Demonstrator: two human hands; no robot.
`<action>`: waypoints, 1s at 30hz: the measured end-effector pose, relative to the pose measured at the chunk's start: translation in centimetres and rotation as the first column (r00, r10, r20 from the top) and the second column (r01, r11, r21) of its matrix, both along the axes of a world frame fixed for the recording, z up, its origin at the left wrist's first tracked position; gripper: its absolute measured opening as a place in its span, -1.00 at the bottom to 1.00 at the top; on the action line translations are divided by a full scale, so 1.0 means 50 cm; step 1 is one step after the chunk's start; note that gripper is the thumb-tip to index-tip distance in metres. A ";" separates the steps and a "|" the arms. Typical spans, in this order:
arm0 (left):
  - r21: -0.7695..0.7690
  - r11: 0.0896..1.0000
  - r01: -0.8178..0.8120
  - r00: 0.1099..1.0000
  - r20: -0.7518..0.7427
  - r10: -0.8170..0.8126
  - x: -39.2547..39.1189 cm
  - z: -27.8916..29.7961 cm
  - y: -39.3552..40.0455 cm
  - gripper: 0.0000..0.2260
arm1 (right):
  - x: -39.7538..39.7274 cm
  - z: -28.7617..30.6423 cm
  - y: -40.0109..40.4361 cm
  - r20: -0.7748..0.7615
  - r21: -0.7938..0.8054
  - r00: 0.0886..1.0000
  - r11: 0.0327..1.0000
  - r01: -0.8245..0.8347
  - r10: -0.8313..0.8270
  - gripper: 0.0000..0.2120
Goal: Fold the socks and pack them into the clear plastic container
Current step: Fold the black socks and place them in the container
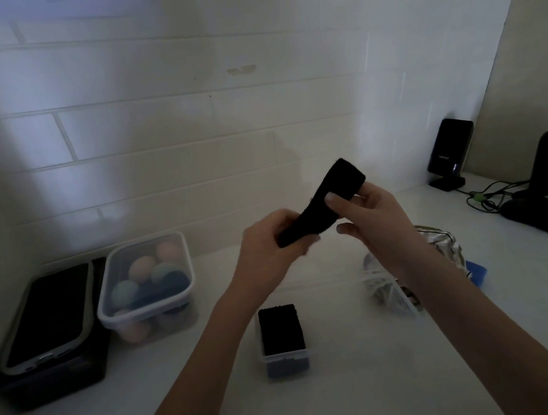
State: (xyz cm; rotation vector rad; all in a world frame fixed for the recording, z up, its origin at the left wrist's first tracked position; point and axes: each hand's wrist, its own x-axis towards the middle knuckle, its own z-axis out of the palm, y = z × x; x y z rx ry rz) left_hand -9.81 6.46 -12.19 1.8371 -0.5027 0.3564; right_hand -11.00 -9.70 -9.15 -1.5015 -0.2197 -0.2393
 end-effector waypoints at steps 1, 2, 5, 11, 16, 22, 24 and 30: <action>-0.031 0.995 -0.100 0.985 0.137 0.103 0.004 -0.002 0.000 -0.80 | -0.004 0.001 -0.001 0.056 -0.019 0.998 1.000 -0.002 0.003 -0.86; -0.070 0.981 -0.180 0.949 0.249 0.192 0.007 -0.003 0.002 -0.76 | -0.010 0.001 -0.003 0.116 -0.062 0.993 0.998 -0.015 0.022 -0.82; -0.083 0.931 -0.357 0.850 0.384 0.360 0.020 -0.008 0.010 -0.65 | -0.022 -0.004 -0.002 0.263 -0.269 0.955 0.961 -0.066 0.139 -0.77; -0.390 0.901 -0.191 0.981 -0.117 0.157 0.016 0.001 0.012 -0.73 | -0.023 -0.028 0.023 0.333 -0.519 0.914 0.854 -0.028 0.232 -0.82; -0.520 0.845 -0.121 0.934 -0.349 -0.081 0.020 0.011 0.023 -0.78 | -0.014 -0.018 0.029 0.415 -0.651 0.870 0.755 0.077 0.268 -0.75; -0.528 0.842 -0.106 0.945 -0.318 -0.080 0.027 -0.001 0.034 -0.79 | -0.011 -0.030 0.038 0.384 -0.699 0.868 0.713 0.051 0.314 -0.80; -0.513 0.849 -0.125 0.951 -0.306 -0.045 0.030 -0.004 0.036 -0.81 | -0.006 -0.035 0.038 0.355 -0.635 0.891 0.773 0.009 0.282 -0.86; -0.460 0.887 0.033 0.959 -0.236 -0.159 0.017 -0.008 0.016 -0.79 | 0.012 -0.027 0.032 0.278 -0.355 0.959 0.933 0.056 0.048 -0.82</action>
